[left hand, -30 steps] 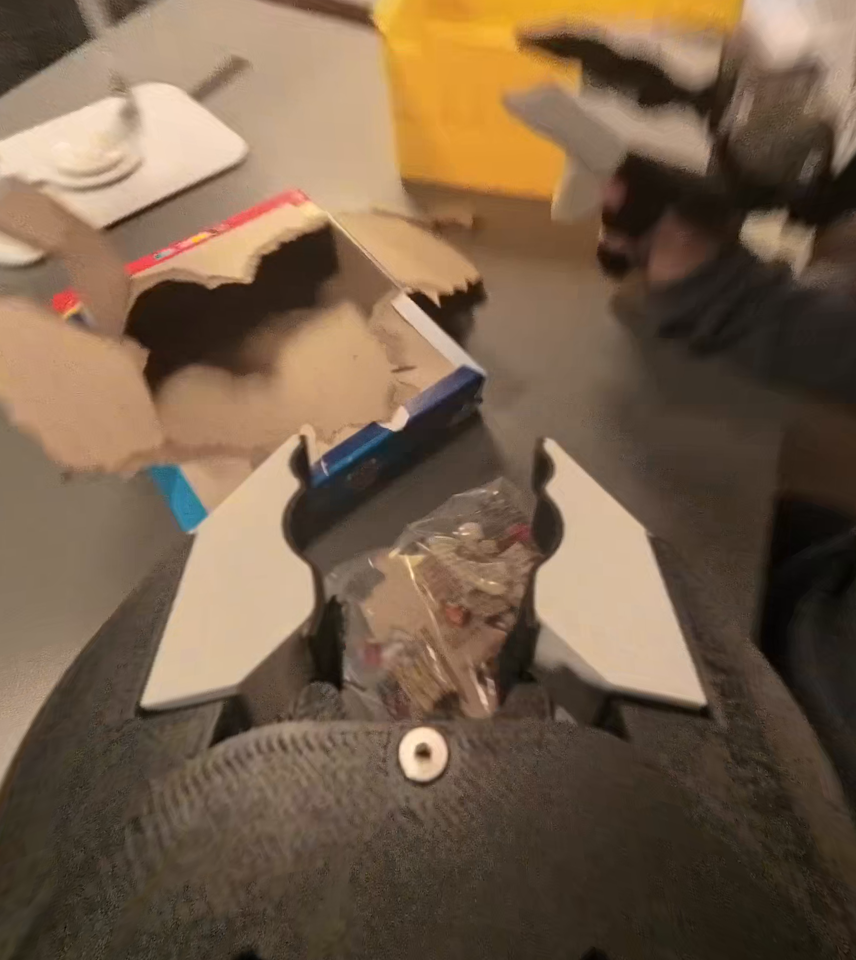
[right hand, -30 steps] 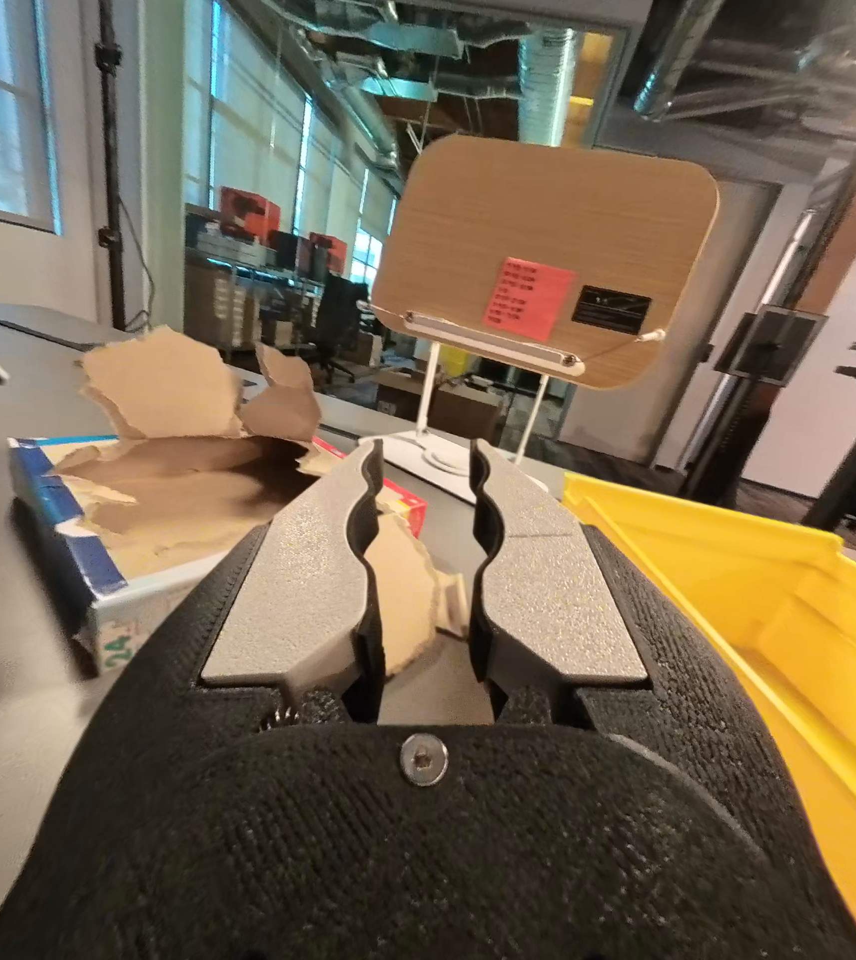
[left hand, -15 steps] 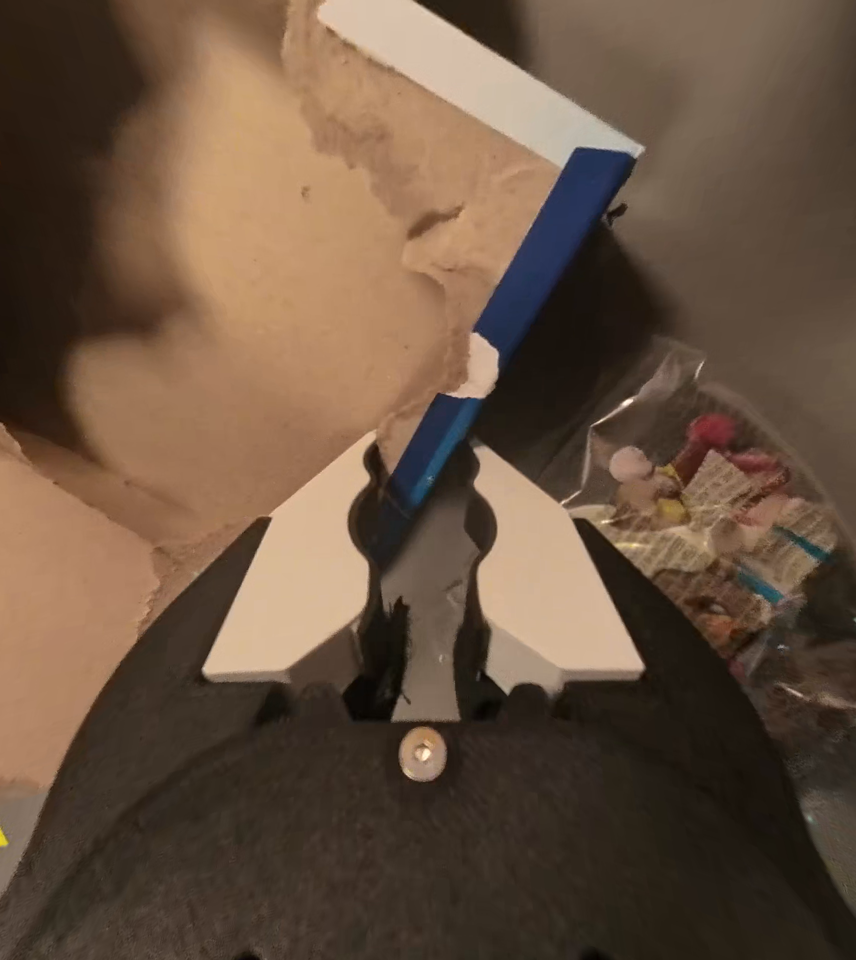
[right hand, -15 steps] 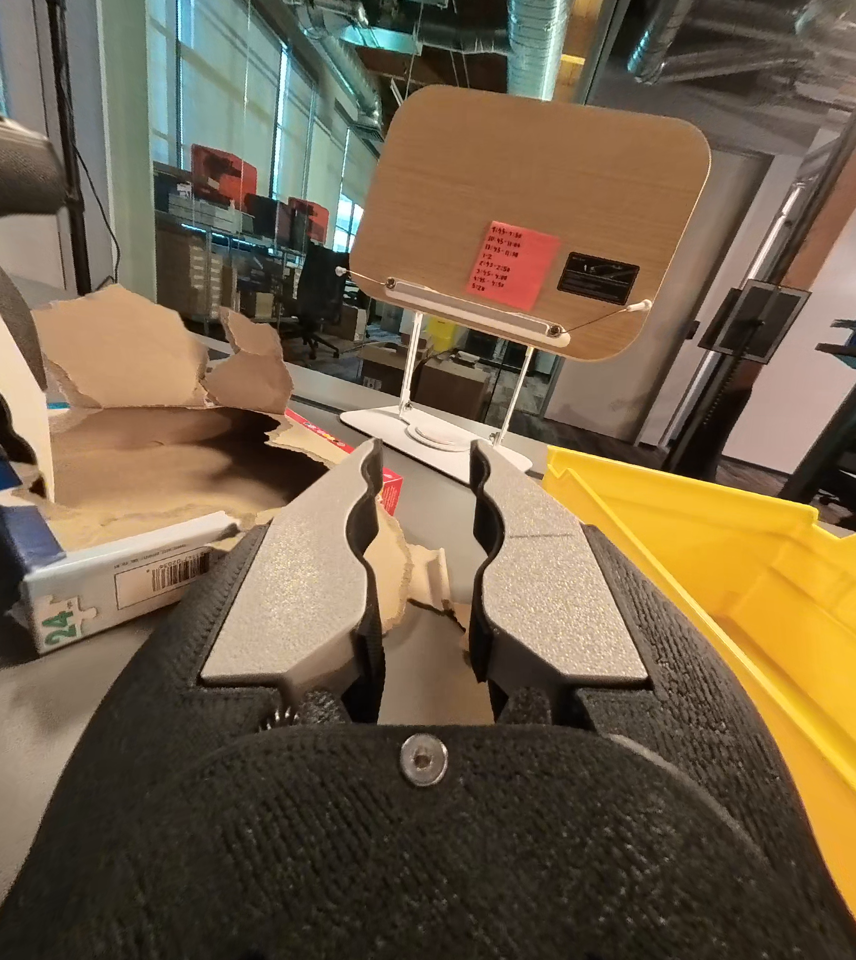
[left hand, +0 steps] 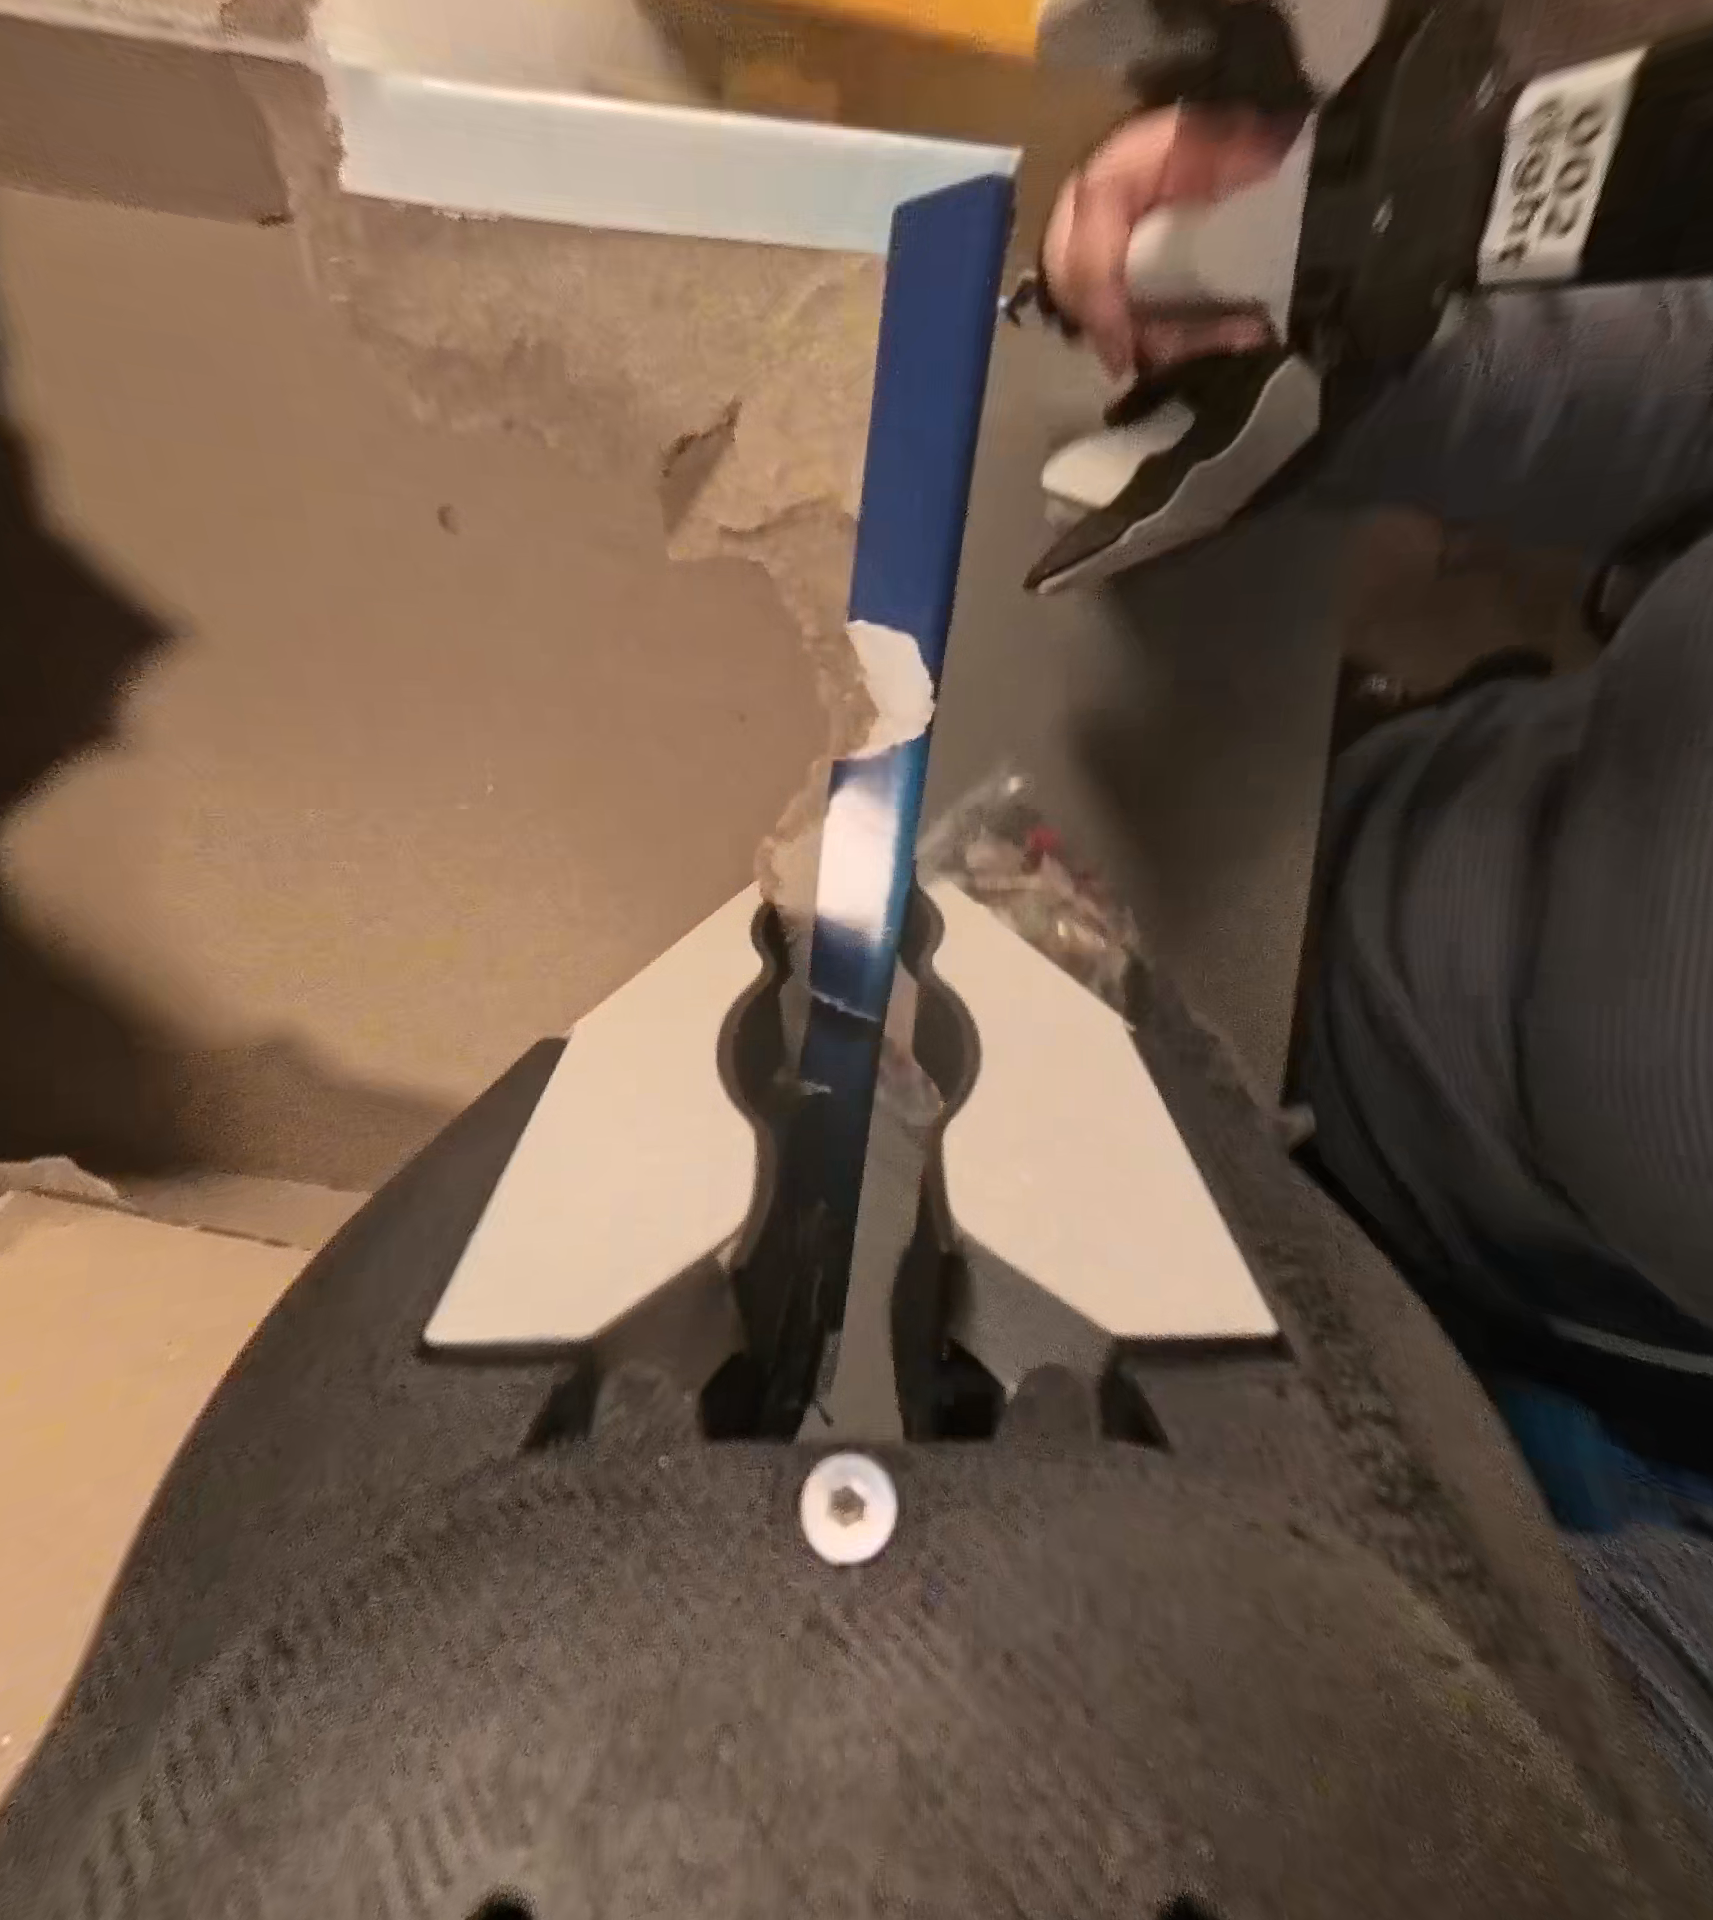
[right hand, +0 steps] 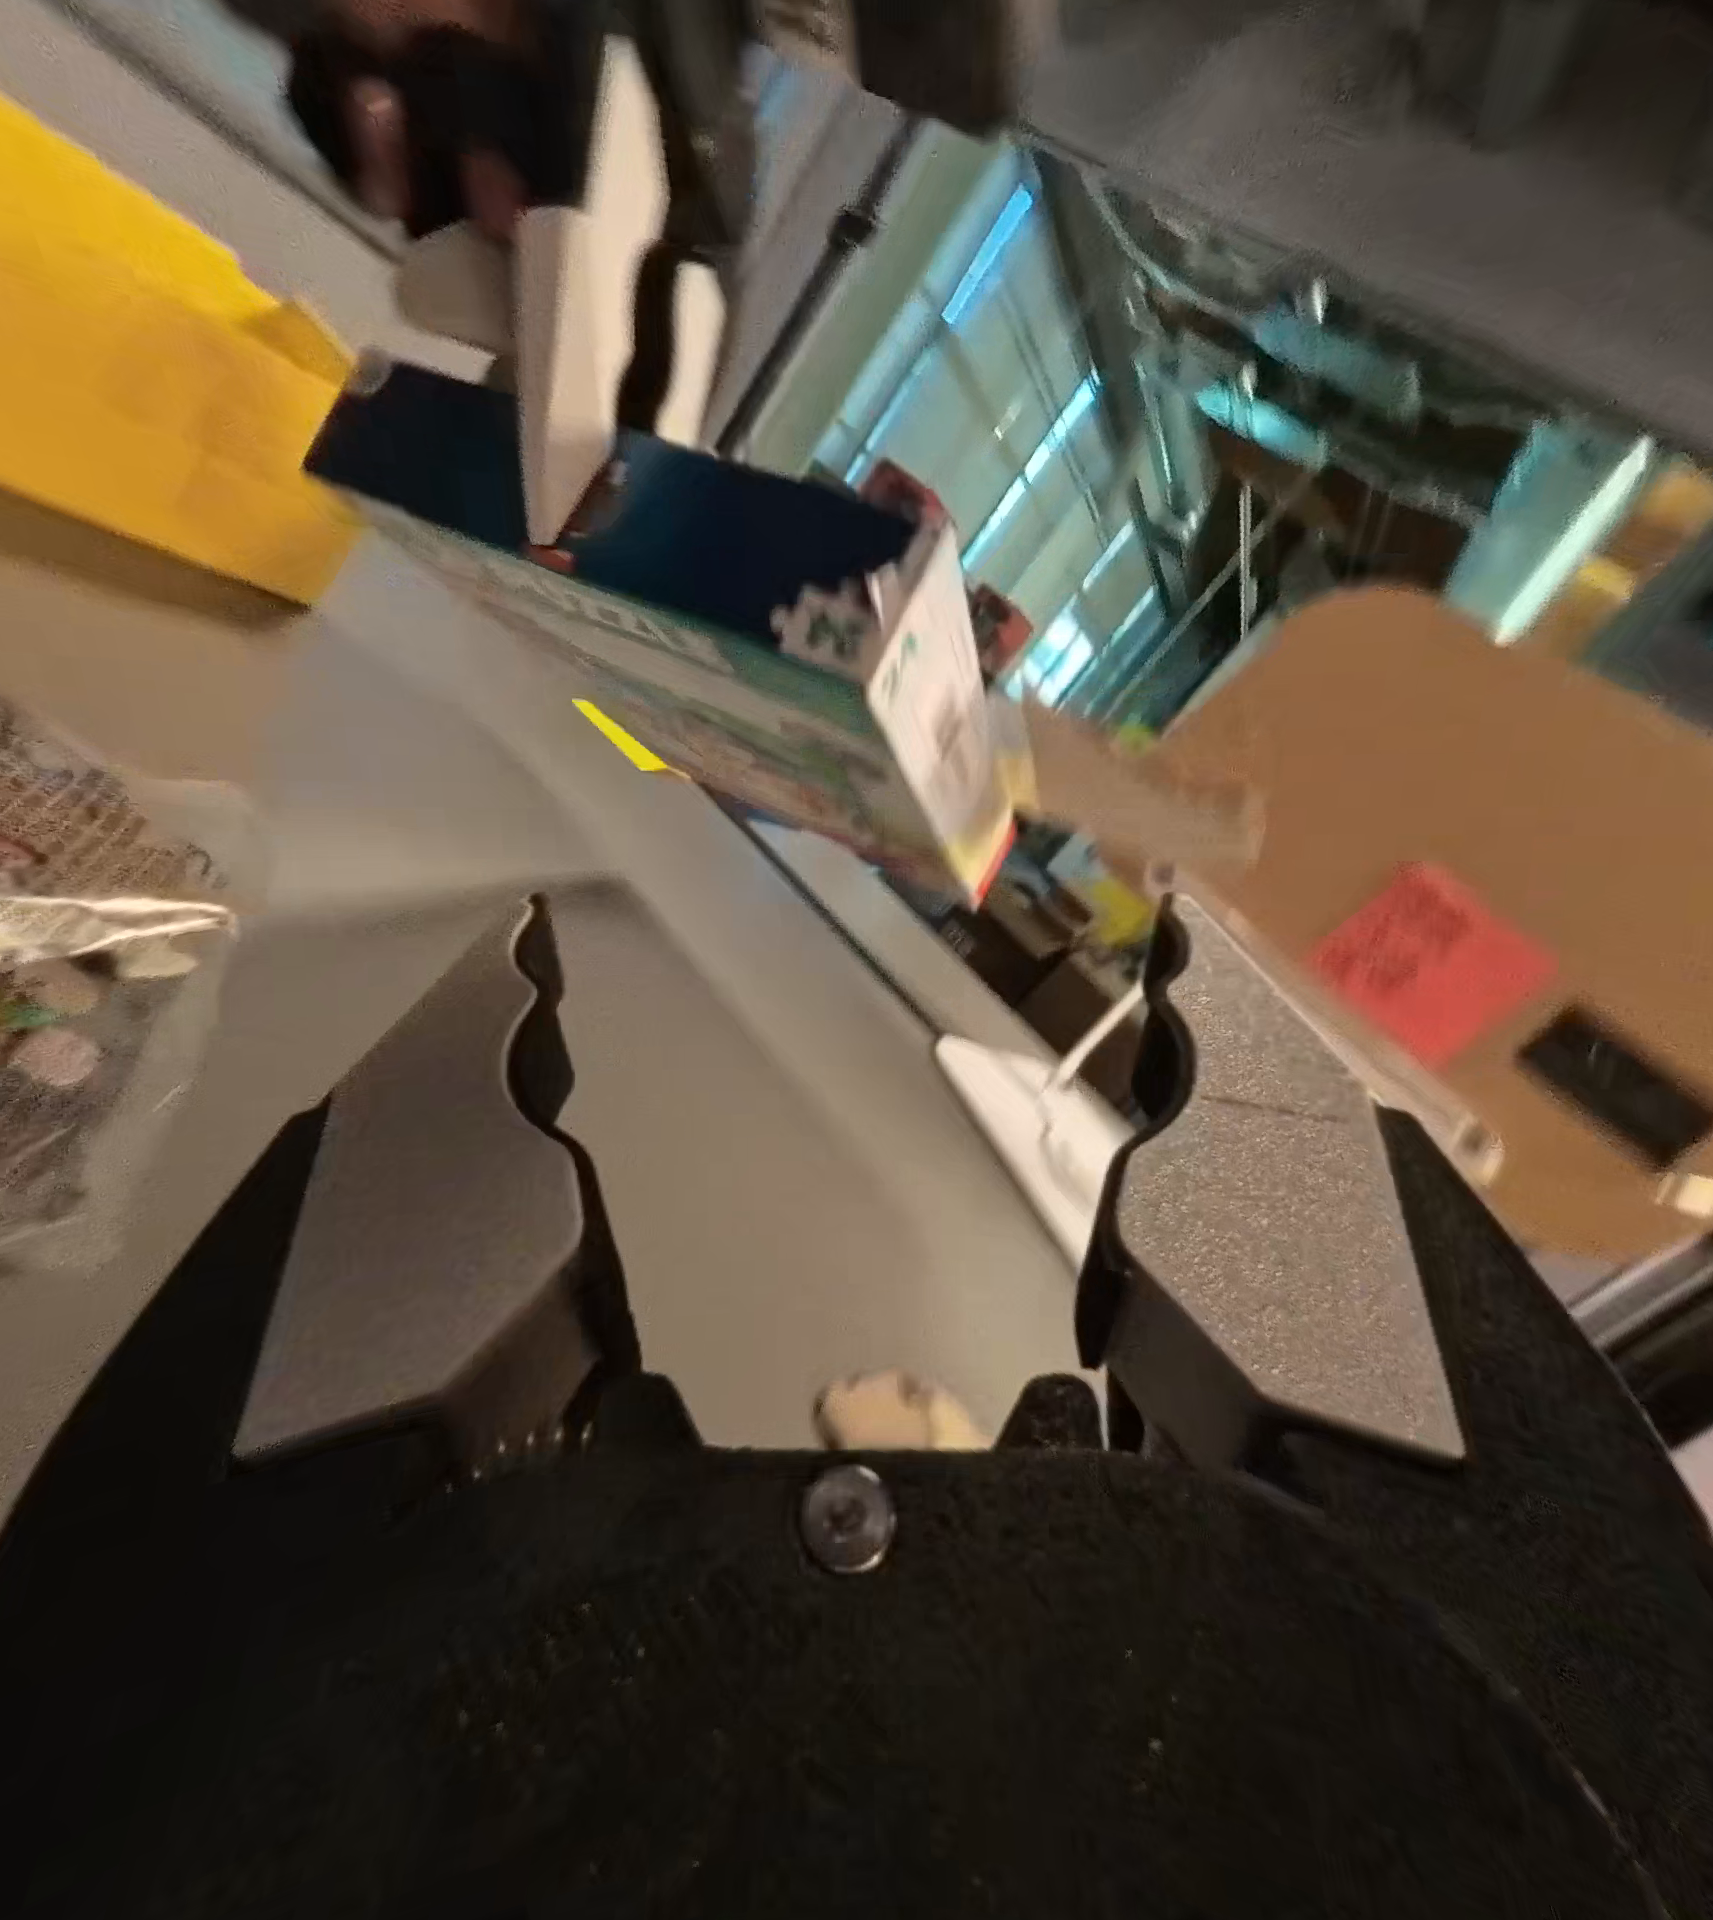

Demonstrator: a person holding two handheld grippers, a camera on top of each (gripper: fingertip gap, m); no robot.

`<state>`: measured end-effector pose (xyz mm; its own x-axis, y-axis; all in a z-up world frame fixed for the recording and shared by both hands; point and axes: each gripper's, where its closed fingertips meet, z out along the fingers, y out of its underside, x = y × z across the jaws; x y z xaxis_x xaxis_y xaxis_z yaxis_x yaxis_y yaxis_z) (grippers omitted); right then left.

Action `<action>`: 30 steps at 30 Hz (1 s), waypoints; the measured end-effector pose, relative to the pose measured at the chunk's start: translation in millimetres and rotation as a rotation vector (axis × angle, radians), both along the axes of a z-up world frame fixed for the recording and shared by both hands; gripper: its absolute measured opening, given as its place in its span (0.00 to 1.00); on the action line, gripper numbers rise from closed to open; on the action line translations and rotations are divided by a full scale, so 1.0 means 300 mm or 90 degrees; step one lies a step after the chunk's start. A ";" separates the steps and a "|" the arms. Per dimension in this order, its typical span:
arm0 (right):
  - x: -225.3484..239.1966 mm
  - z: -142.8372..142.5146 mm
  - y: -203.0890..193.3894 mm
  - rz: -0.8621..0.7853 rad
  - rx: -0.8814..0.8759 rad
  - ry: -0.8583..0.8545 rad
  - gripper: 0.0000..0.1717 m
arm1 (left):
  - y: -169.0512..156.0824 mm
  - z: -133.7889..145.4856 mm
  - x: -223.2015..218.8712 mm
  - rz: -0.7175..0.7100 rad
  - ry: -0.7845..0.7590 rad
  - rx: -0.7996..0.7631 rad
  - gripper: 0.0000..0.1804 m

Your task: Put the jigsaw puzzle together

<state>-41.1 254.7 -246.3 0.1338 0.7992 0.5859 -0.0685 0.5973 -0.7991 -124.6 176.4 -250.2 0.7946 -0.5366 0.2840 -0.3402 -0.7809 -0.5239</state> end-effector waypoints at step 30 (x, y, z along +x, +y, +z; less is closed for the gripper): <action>-0.279 0.251 0.083 0.544 -0.519 -0.241 0.31 | 0.051 -0.043 -0.147 0.247 -0.293 0.402 0.50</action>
